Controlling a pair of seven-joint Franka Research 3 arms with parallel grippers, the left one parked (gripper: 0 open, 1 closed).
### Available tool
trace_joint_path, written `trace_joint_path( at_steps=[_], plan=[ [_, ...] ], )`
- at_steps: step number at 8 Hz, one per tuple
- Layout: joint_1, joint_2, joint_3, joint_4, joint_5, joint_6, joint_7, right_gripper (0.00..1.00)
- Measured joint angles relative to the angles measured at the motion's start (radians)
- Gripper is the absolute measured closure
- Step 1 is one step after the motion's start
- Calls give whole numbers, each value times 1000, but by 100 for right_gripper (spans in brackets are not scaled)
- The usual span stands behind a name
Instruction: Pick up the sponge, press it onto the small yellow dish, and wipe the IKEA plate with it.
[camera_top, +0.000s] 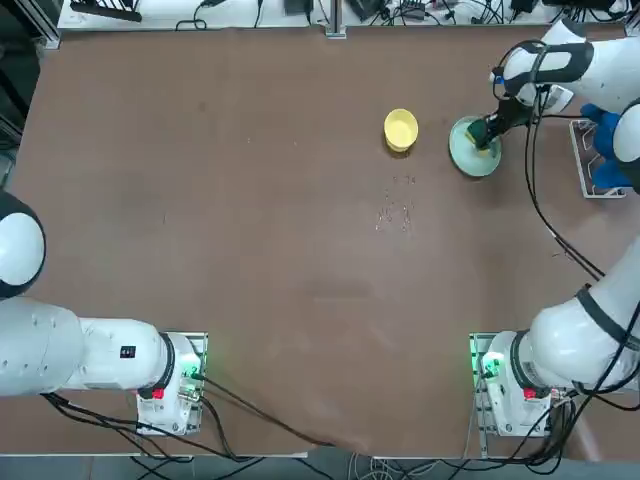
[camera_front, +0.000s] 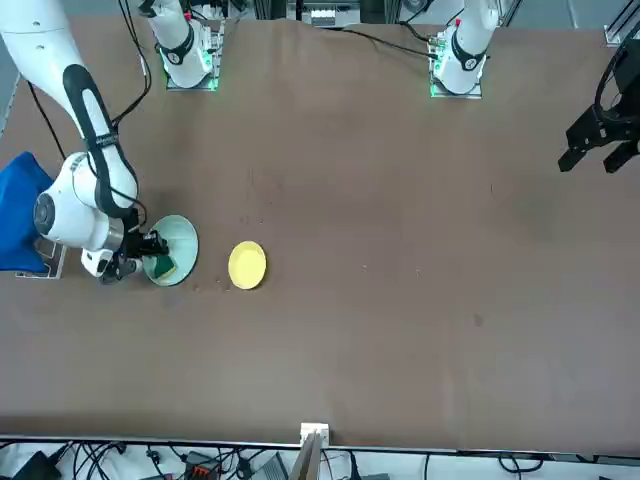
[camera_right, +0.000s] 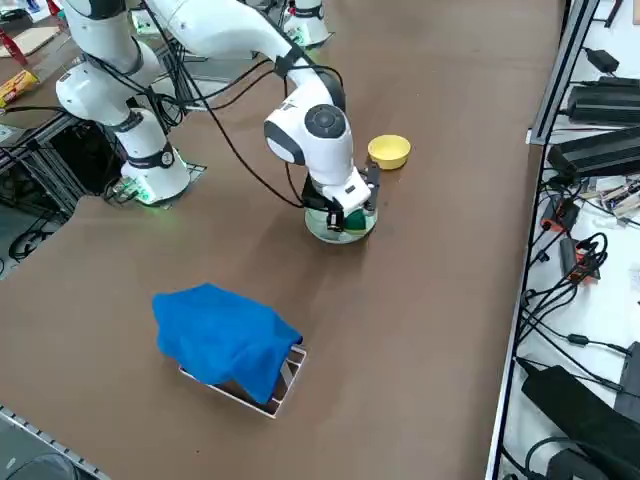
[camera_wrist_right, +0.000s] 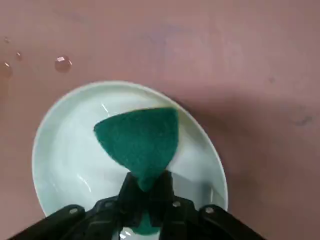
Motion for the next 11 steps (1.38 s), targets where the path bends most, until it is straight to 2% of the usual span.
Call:
trace_joint_path(
  at_steps=[2, 4, 7, 9, 11],
  plan=[
    [23, -2, 2, 29, 0, -10, 24, 91],
    [47, -42, 3, 47, 0, -72, 73, 91],
    [95, -191, 5, 42, 0, -223, 188, 91],
    [158, -306, 7, -61, 1, -205, 288, 91],
    [256, -385, 13, -207, 1, -116, 412, 91]
  ],
)
